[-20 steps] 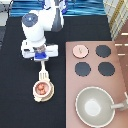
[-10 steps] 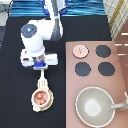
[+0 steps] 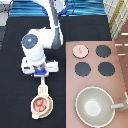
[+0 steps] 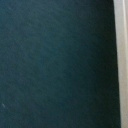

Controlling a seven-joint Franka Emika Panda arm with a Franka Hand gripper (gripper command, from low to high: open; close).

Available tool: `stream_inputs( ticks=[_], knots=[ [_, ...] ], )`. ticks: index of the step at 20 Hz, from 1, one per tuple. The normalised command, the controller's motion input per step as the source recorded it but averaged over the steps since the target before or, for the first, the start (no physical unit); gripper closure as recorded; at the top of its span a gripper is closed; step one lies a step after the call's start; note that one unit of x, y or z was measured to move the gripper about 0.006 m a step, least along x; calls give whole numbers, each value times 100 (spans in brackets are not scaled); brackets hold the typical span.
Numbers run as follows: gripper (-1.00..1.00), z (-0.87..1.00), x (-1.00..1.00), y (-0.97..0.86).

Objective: Take the lid off the pot, put the pot on the plate, and use the tool to push the pot to the front of the table.

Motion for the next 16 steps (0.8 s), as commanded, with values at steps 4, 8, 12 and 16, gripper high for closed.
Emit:
stream_inputs(
  ticks=[4, 8, 12, 16],
  knots=[
    [100, 16, 83, 53],
    [100, -3, 93, -26],
    [100, -1, 70, -57],
    [100, 28, -22, -39]
  ],
)
